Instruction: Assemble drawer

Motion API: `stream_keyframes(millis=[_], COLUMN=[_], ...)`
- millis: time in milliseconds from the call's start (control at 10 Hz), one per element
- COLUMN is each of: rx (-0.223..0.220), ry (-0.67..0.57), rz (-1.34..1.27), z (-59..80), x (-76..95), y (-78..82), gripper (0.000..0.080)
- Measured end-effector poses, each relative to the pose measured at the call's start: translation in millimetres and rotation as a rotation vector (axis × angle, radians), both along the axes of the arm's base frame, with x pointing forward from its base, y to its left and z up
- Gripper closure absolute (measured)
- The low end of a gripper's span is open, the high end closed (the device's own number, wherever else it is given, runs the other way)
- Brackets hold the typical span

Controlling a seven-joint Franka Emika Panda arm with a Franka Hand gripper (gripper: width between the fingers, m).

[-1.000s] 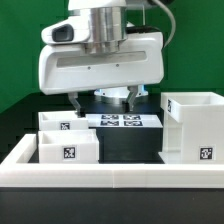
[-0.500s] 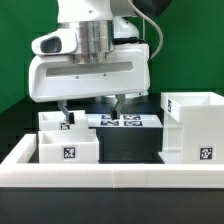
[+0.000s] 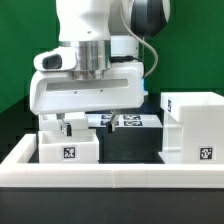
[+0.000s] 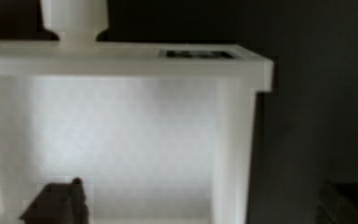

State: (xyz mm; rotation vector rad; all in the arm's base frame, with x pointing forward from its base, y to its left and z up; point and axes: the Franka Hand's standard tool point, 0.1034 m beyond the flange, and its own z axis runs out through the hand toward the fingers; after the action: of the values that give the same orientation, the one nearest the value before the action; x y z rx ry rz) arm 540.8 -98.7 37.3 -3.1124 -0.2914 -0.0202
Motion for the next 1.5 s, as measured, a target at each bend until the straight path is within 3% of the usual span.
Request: stream_keyframes(millis=[500,800,900,1000,1200,1300,1500], rx=[-0.007,-0.007,-0.007,-0.007,-0.007,-0.007,-0.007], ry=[0.024,0.022,0.022,0.022,0.022,0.022,0.022], rz=[0.004,0.006,0.006,0.006,0.006,0.006,0.006], z=[-25.4,-29.2,-29.2,-29.2,-29.2,-29.2,-29.2], x=[-15.0,-14.9,-15.0,-15.0,-15.1,-15.0,-15.0], y=[3.3,8.0,7.6,7.6,7.6,7.6,7.5], gripper=[0.0151,0.0160,0.0333,0.0333,0.0692,0.0758,0.0758])
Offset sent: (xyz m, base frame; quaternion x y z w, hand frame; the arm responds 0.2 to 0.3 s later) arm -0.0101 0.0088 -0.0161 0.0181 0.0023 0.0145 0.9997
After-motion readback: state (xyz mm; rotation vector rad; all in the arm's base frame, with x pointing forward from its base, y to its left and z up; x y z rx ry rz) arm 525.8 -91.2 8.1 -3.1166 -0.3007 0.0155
